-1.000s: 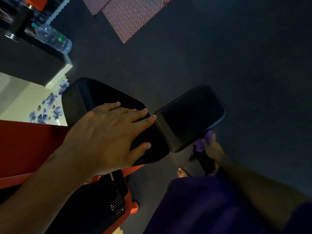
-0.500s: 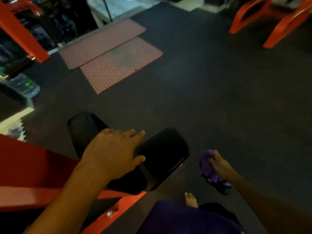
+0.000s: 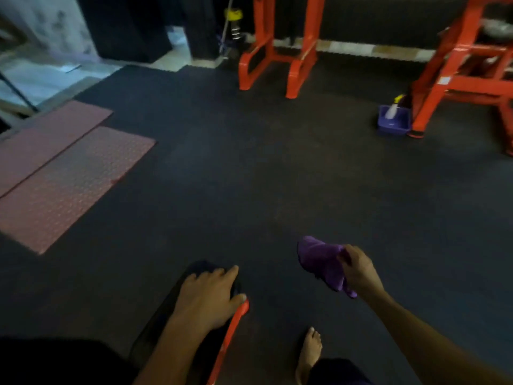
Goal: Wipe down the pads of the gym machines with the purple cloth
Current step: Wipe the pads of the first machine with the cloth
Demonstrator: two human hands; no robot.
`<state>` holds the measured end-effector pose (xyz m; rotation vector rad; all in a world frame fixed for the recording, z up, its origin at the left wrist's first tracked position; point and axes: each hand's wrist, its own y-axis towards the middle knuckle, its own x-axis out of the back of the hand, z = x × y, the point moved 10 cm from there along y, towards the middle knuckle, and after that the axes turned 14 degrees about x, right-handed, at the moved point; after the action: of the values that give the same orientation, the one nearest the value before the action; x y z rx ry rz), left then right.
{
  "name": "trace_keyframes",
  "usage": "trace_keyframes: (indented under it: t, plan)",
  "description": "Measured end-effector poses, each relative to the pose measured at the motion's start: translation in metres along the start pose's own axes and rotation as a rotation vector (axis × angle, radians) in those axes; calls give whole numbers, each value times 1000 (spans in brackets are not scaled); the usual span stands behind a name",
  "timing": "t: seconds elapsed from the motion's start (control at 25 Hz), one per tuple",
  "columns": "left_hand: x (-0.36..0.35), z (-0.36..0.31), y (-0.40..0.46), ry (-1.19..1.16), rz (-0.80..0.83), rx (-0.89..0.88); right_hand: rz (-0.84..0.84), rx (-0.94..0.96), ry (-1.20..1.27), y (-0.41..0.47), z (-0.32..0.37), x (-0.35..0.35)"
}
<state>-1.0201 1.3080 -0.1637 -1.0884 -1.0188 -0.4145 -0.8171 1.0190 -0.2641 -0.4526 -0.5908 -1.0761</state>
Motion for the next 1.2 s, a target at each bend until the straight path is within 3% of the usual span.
trace_keyframes:
  t: [0.12, 0.36, 0.56, 0.88, 1.2]
  plan:
    - [-1, -74, 52, 20, 70, -83, -83, -86, 28, 1, -48, 55]
    - [50, -230, 146, 60, 17, -237, -232, -259, 3, 5, -143, 170]
    - [73, -342, 206, 82, 83, -374, -413, -385, 5, 10, -199, 242]
    - [139, -522, 316, 167, 135, -606, -634, -583, -37, 50, -265, 347]
    - [216, -742, 351, 381, 81, -862, -993, -775, -8, 41, -315, 448]
